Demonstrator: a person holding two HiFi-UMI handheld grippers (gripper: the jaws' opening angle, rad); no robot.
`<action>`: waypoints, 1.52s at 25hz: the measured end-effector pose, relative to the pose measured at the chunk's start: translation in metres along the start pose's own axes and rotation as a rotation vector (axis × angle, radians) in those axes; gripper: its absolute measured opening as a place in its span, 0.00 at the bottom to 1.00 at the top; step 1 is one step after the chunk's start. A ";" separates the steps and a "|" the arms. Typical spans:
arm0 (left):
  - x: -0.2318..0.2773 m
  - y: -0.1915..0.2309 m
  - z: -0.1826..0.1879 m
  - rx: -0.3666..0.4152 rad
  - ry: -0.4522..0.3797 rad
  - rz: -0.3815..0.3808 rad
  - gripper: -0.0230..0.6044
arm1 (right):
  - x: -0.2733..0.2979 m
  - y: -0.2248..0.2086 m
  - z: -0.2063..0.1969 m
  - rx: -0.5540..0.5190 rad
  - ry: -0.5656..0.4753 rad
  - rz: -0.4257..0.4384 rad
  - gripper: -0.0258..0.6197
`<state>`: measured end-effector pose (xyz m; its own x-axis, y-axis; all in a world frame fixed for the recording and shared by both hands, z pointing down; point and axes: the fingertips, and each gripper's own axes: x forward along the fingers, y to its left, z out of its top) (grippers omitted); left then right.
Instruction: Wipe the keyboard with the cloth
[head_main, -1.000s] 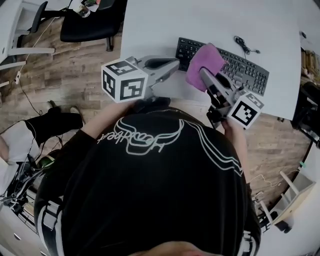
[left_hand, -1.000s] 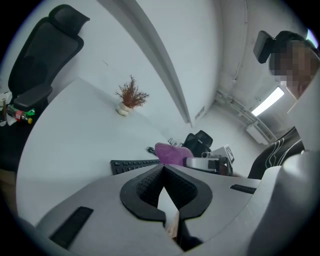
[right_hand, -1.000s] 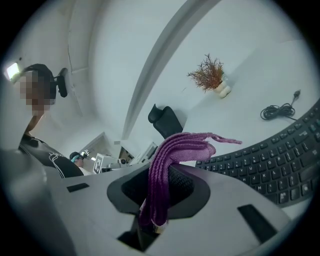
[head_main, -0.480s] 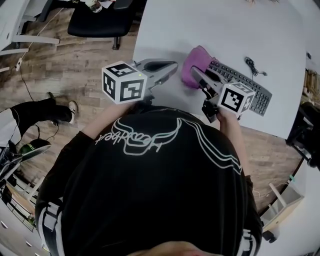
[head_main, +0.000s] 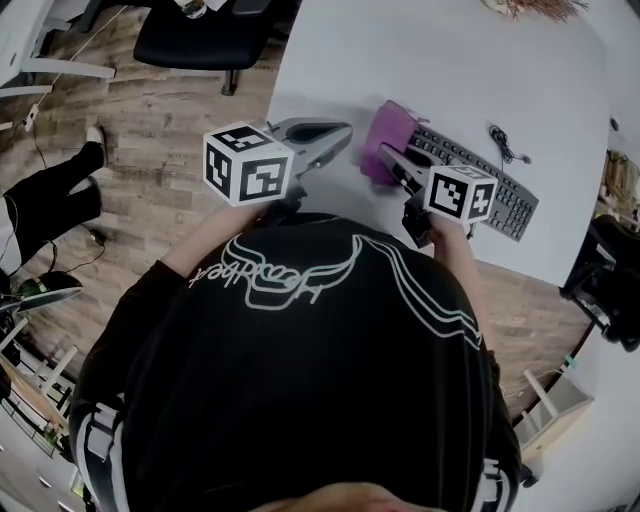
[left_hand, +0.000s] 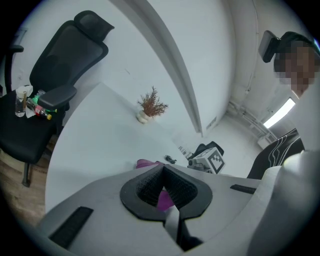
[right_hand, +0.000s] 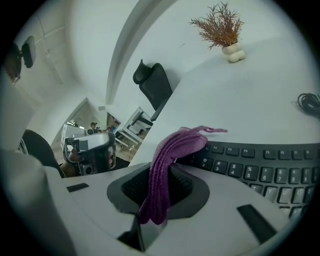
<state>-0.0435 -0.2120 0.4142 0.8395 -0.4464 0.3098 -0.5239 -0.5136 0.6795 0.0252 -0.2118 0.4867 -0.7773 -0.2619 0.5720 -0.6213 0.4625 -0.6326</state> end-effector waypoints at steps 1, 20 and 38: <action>0.001 0.001 -0.001 -0.002 0.004 0.002 0.04 | 0.000 -0.002 -0.001 -0.001 0.008 -0.011 0.14; 0.034 -0.002 -0.008 -0.001 0.076 -0.019 0.04 | -0.021 -0.030 -0.018 0.070 0.013 -0.084 0.14; 0.061 -0.022 -0.027 0.002 0.150 -0.042 0.04 | -0.106 -0.086 -0.043 0.104 -0.058 -0.274 0.14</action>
<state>0.0230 -0.2080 0.4357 0.8727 -0.3102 0.3770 -0.4880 -0.5309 0.6928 0.1658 -0.1871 0.5029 -0.5818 -0.4140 0.7001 -0.8132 0.2797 -0.5103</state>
